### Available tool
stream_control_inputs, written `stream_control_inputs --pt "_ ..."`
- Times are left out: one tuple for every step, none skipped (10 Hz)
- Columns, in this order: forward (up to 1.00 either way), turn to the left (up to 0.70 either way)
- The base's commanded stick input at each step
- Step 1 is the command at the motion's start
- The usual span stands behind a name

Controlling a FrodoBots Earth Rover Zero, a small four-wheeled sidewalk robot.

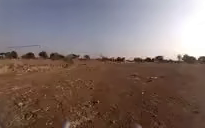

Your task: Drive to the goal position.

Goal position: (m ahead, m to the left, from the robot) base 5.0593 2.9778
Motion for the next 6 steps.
stream_control_inputs --pt "0.50 0.00" --pt "0.50 0.00" --pt "0.50 0.00" --pt "0.50 0.00" --pt "0.50 0.00" --pt "0.50 0.00"
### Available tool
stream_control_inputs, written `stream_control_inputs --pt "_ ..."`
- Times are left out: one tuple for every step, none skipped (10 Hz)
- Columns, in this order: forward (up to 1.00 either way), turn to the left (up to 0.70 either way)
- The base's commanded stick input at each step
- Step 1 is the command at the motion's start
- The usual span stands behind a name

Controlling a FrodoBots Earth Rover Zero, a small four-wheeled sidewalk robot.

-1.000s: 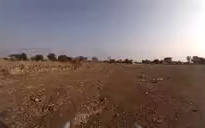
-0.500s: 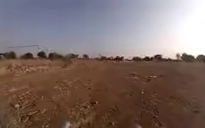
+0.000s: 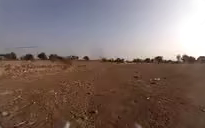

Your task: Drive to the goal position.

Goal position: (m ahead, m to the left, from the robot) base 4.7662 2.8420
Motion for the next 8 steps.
stream_control_inputs --pt "0.50 0.00" --pt "0.50 0.00" --pt "0.50 0.00" --pt "0.50 0.00" --pt "0.50 0.00" --pt "0.50 0.00" --pt "0.50 0.00" --pt "0.50 0.00"
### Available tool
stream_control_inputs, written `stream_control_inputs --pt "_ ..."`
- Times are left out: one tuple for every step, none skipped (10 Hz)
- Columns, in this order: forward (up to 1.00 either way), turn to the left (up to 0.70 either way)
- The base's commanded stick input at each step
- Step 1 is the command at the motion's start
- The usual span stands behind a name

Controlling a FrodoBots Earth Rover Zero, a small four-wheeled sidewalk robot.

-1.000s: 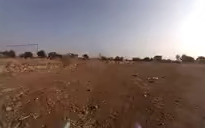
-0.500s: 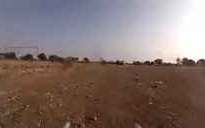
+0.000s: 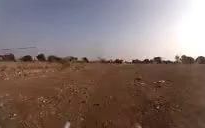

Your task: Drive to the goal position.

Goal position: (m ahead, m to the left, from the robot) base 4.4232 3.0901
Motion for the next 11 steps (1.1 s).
stream_control_inputs --pt "0.50 0.00" --pt "0.50 0.00" --pt "0.50 0.00" --pt "0.50 0.00" --pt "0.50 0.00" --pt "0.50 0.00" --pt "0.50 0.00" --pt "0.50 0.00" --pt "0.50 0.00" --pt "0.50 0.00" --pt "0.50 0.00"
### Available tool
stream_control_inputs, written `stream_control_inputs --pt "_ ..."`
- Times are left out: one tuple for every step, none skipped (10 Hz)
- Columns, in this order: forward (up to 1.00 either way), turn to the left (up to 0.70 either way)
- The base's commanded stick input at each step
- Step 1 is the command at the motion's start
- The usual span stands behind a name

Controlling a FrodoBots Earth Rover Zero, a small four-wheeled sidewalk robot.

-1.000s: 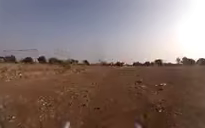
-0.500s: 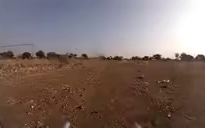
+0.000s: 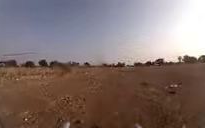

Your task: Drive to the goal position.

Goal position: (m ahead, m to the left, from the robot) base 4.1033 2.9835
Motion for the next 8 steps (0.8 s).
stream_control_inputs --pt "0.50 0.00" --pt "0.50 -0.33" --pt "0.50 -0.33" --pt "0.50 -0.11" --pt "0.50 0.00" --pt "0.50 0.00" --pt "0.50 0.00" --pt "0.50 0.00"
